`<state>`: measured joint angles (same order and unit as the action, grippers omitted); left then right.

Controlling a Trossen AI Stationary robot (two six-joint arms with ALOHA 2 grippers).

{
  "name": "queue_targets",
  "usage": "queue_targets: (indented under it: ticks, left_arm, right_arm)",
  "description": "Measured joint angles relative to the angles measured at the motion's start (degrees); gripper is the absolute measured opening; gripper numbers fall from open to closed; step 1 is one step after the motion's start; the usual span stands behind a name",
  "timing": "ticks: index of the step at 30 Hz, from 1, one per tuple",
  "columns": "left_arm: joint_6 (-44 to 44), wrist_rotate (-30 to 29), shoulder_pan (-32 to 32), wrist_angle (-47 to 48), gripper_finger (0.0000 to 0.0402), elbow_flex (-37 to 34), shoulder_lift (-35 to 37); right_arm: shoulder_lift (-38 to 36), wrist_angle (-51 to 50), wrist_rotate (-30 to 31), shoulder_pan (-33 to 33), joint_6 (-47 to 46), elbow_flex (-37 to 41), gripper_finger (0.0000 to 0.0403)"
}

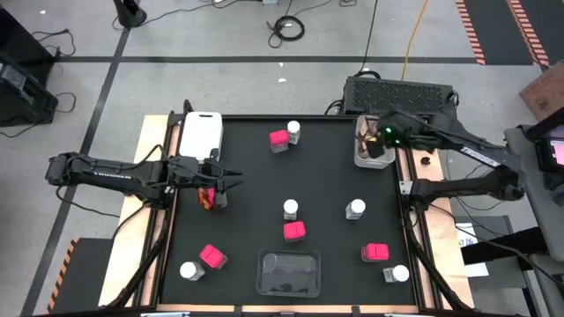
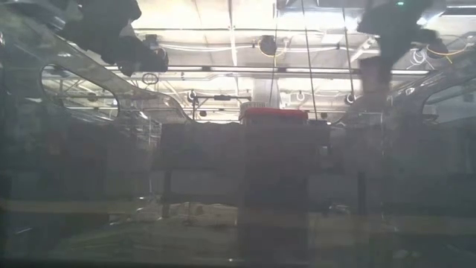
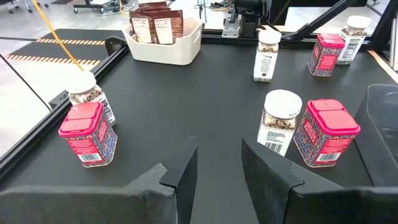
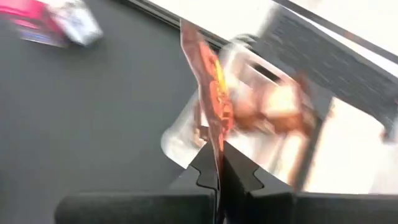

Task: Sort spices by type
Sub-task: Put the brown seasoning pack into the right white bin

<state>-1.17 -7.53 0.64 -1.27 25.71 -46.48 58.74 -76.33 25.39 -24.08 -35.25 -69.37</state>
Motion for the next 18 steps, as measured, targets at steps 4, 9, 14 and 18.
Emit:
queue_targets:
  ticks: [4, 9, 14, 18]
  left_arm:
    - [0.0, 0.0, 0.0, 0.0, 0.0128, 0.0, 0.0]
    - [-0.9, 0.0, 0.0, 0.0, 0.0128, 0.0, 0.0]
    - [-1.4, 0.0, 0.0, 0.0, 0.0128, 0.0, 0.0]
    - [-1.4, 0.0, 0.0, 0.0, 0.0128, 0.0, 0.0]
  right_arm:
    - [-2.0, -5.7, 1.8, 0.0, -3.4, 1.6, 0.0]
    - [-2.2, -8.9, 1.3, 0.0, -5.5, 3.4, 0.0]
    - [-2.2, -8.8, 1.4, 0.0, -6.6, 7.1, 0.0]
    - [-2.1, -7.8, 1.5, 0.0, -7.6, 11.0, 0.0]
